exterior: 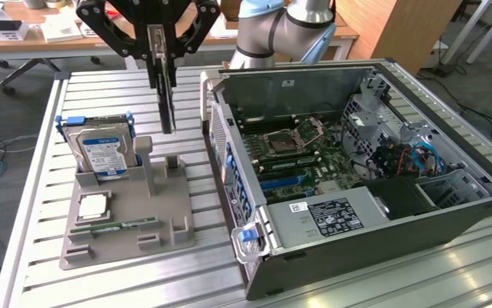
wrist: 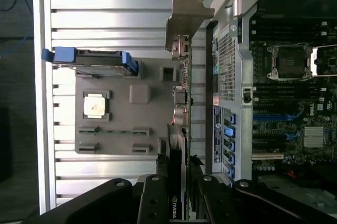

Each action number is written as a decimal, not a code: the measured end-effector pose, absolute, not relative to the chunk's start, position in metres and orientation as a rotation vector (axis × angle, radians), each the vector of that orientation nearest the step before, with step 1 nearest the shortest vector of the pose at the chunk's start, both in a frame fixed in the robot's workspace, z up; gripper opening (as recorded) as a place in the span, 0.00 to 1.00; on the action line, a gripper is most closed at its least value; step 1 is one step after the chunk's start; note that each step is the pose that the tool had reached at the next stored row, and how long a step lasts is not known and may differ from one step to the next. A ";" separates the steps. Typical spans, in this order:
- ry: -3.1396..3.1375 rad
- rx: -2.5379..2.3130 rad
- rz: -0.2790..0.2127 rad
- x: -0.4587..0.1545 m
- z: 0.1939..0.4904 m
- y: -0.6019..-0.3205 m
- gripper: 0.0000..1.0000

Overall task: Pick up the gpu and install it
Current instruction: 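Pick up the gpu and move the gpu toward the slot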

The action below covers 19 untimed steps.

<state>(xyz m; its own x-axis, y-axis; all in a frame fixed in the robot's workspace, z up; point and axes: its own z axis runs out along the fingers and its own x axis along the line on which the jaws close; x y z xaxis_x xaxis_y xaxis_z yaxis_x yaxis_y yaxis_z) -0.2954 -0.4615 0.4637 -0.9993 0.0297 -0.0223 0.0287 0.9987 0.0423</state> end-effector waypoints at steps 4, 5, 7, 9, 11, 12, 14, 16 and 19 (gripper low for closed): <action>3.118 0.046 0.065 -0.295 0.468 -0.461 0.26; 3.118 0.046 0.065 -0.295 0.470 -0.461 0.26; 3.118 0.046 0.065 -0.295 0.472 -0.462 0.26; 3.118 0.045 0.065 -0.295 0.474 -0.462 0.26; 3.118 0.046 0.065 -0.295 0.476 -0.461 0.26; 3.118 0.046 0.065 -0.295 0.477 -0.461 0.26; 3.118 0.046 0.065 -0.295 0.480 -0.462 0.26; 3.118 0.046 0.065 -0.295 0.482 -0.461 0.26; 3.118 0.046 0.065 -0.295 0.486 -0.461 0.26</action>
